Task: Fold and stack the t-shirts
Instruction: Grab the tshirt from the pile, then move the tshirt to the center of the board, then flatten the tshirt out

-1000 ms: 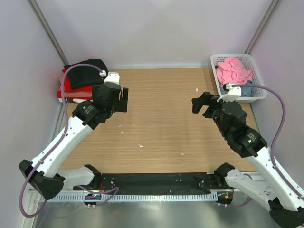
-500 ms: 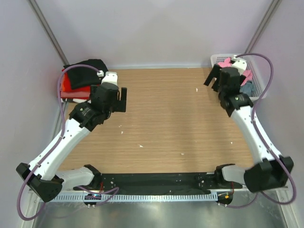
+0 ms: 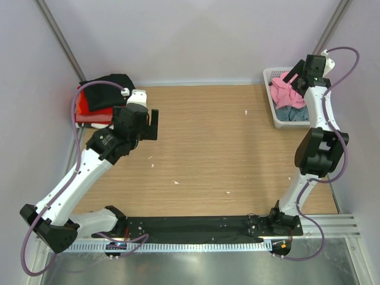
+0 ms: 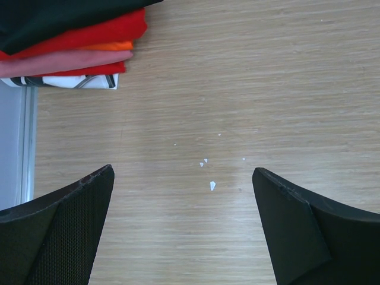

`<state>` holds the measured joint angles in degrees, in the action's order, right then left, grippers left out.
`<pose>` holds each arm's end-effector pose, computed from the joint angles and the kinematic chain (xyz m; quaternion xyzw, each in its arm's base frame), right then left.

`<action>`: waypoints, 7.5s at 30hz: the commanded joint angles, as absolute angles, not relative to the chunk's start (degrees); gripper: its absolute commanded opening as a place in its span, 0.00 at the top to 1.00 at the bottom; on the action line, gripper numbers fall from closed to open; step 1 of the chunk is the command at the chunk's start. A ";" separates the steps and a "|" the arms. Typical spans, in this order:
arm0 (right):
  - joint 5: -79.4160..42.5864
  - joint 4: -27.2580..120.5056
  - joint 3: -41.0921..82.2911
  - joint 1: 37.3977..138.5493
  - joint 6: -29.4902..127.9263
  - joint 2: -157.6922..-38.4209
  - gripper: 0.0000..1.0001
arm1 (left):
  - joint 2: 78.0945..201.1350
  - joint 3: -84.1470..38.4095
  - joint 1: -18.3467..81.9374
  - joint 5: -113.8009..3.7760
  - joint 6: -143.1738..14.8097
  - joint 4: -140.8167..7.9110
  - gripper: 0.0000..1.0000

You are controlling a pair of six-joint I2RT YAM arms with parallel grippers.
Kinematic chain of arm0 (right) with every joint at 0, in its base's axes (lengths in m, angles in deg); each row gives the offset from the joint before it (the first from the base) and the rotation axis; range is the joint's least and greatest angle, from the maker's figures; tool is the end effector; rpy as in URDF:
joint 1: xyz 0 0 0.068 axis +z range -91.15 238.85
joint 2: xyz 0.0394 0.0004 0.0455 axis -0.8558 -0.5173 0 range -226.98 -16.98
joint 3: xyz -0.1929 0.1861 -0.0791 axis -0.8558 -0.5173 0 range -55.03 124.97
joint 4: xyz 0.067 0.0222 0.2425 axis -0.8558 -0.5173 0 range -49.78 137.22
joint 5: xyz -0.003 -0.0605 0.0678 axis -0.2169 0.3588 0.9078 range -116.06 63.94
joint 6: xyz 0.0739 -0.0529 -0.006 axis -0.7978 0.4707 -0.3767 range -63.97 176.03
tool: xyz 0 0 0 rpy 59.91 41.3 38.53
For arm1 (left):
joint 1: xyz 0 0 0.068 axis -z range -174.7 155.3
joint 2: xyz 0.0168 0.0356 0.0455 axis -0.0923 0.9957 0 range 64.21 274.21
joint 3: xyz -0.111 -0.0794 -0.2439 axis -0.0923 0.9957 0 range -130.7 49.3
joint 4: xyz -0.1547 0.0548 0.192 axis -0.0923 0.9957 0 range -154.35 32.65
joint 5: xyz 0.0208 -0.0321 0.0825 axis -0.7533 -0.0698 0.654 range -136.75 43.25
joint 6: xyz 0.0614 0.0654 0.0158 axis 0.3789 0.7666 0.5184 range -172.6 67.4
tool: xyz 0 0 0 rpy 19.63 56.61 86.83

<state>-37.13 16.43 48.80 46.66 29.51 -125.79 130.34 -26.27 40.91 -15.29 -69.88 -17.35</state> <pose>0.4583 -0.1149 0.3192 0.3351 0.8213 -0.0286 0.4608 0.2254 -0.1090 0.3715 0.0194 0.8716 0.0284 0.4891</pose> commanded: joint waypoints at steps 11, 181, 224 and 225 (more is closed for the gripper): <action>-36.43 8.20 70.90 44.34 30.81 -147.05 0.09 | 130.92 -26.29 40.89 -14.41 -68.60 -18.82 0.00; -23.24 -1.91 -31.57 84.93 0.93 -64.16 0.13 | 118.09 -8.09 22.96 -32.78 -83.01 -14.95 1.00; -38.79 -4.02 32.04 98.49 22.18 -64.35 0.99 | 111.84 -41.20 18.21 -48.05 -78.44 -11.00 1.00; -39.41 -4.72 37.29 98.49 23.15 -64.26 0.99 | 111.85 -43.49 18.22 -48.68 -78.18 -10.83 1.00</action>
